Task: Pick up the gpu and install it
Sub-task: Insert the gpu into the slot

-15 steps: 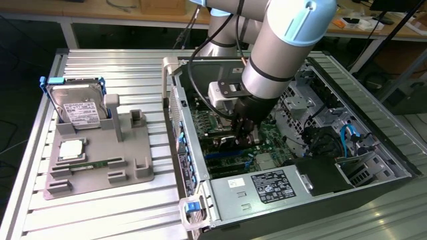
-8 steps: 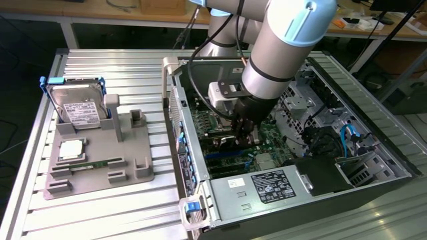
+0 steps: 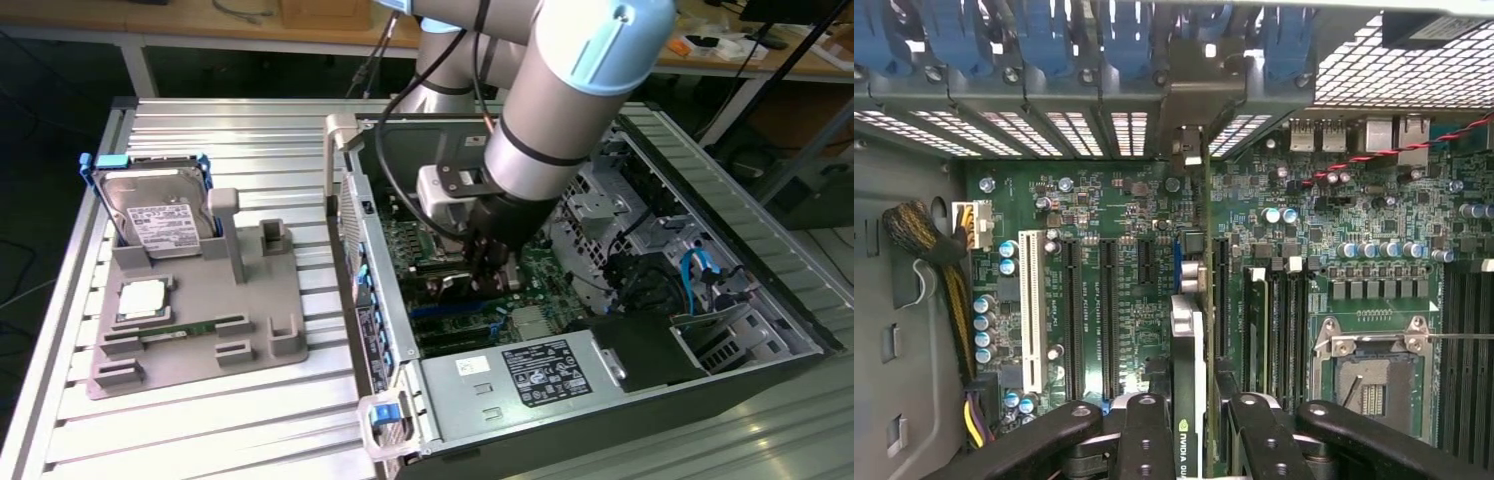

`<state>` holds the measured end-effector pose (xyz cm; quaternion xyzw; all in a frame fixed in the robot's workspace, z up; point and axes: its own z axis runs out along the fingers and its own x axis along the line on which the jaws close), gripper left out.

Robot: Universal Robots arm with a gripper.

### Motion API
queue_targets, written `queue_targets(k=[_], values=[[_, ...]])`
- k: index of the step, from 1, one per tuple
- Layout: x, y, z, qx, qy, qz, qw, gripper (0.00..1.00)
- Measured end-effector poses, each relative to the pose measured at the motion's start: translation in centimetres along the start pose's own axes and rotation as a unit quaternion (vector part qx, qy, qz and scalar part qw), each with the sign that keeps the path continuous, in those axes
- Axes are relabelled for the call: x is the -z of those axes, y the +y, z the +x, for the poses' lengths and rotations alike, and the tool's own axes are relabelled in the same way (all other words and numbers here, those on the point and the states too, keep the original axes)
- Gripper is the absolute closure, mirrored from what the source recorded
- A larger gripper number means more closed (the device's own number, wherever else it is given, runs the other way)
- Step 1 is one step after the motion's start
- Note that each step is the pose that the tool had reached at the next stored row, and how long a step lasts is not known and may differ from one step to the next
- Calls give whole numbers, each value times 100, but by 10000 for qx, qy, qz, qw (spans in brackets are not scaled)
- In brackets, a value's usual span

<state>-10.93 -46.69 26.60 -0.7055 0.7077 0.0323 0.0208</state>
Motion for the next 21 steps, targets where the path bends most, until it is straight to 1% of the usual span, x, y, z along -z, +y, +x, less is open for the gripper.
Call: queue_targets(k=[4,21], values=[[2,1,24,-2,0,0,10000,73],[-8,8,48,-2,-1,0,10000,73]])
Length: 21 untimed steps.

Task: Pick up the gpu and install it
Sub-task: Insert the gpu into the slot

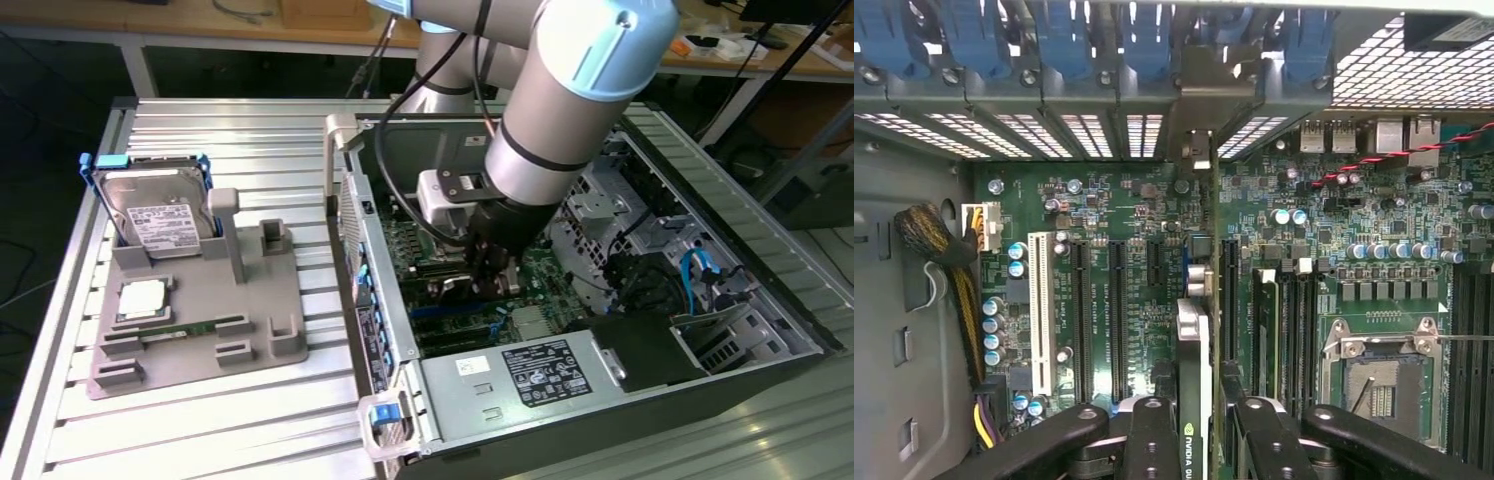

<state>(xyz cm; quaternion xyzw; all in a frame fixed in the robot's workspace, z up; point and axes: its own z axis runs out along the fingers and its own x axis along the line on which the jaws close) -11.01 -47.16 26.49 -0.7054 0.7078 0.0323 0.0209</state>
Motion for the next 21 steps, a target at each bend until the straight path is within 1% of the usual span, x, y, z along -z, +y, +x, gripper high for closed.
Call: queue_targets(k=[5,21], values=[[2,0,23,0,1,0,10000,73],[-1,0,19,0,0,0,10000,73]])
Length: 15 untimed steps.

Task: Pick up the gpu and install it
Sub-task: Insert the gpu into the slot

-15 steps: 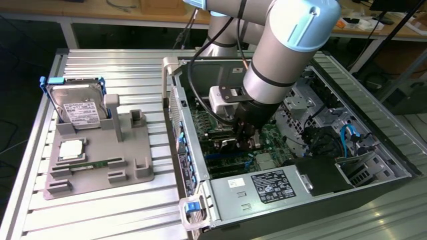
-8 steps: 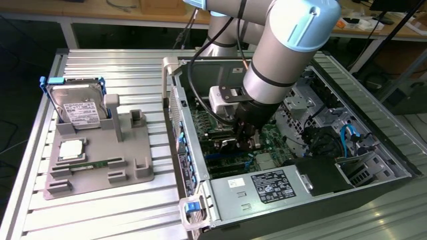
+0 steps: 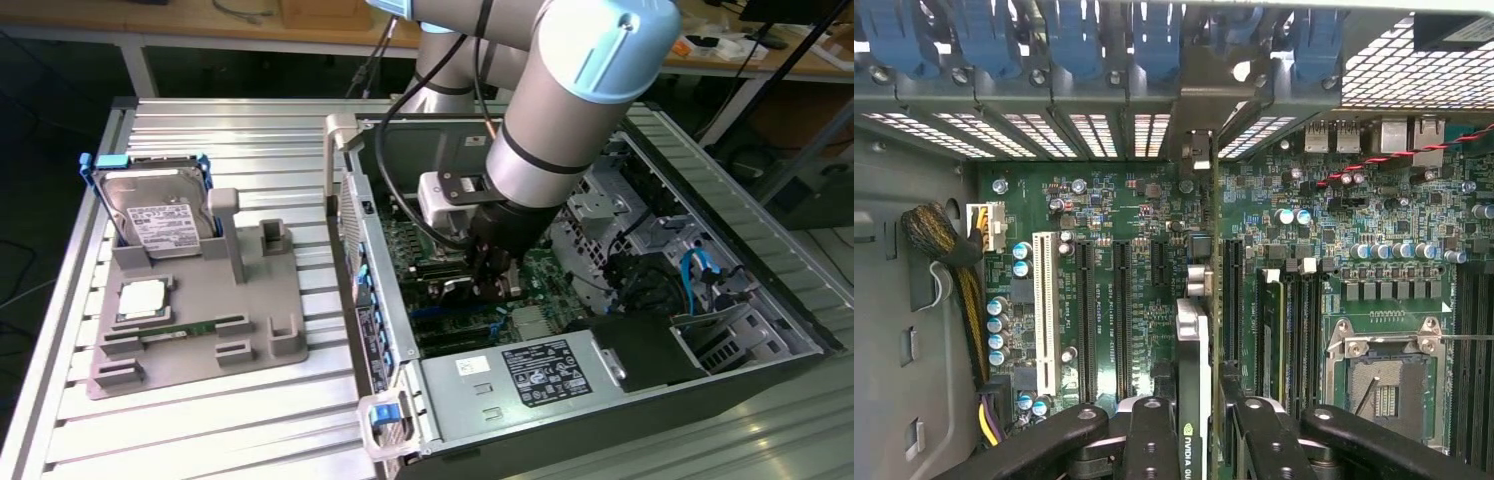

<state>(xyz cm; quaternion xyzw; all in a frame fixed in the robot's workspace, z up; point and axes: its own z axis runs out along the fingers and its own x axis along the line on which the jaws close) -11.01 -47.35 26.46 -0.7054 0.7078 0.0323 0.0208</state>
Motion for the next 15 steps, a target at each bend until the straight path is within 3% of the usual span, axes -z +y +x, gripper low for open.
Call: queue_targets(k=[15], values=[[-2,0,-18,-41,11,3,10000,73]])
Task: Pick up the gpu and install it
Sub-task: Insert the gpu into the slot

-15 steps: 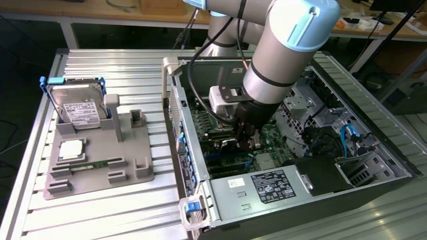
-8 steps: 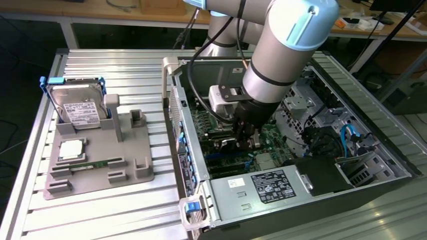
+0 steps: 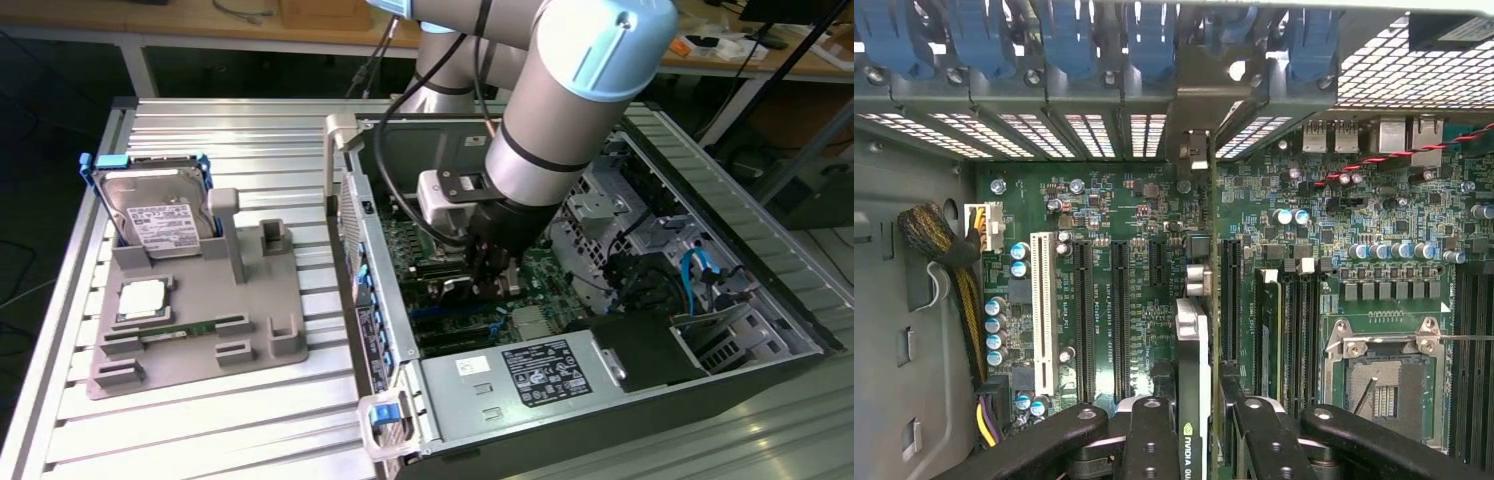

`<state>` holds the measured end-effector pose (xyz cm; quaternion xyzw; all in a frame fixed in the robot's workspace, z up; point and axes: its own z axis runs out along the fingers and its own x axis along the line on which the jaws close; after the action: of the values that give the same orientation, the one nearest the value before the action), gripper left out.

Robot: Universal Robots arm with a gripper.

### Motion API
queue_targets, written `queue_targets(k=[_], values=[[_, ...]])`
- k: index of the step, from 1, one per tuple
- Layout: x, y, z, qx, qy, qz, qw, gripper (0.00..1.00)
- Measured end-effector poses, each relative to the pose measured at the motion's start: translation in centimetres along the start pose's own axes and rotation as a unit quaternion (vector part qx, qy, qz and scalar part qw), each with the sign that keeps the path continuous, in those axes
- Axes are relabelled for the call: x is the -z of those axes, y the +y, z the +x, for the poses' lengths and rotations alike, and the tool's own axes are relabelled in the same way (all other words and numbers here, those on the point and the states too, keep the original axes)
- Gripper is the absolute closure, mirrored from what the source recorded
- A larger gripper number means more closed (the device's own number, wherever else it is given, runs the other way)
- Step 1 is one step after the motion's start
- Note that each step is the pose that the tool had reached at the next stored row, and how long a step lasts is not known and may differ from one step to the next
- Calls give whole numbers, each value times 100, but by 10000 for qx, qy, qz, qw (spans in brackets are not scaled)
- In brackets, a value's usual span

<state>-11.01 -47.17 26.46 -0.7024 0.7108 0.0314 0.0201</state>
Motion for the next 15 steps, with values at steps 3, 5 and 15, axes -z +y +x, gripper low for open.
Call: queue_targets(k=[3,5,15], values=[[-1,0,0,-98,-2,8,10000,73],[-2,0,0,-160,-3,12,9999,73],[-2,0,0,-256,-5,19,9997,73]])
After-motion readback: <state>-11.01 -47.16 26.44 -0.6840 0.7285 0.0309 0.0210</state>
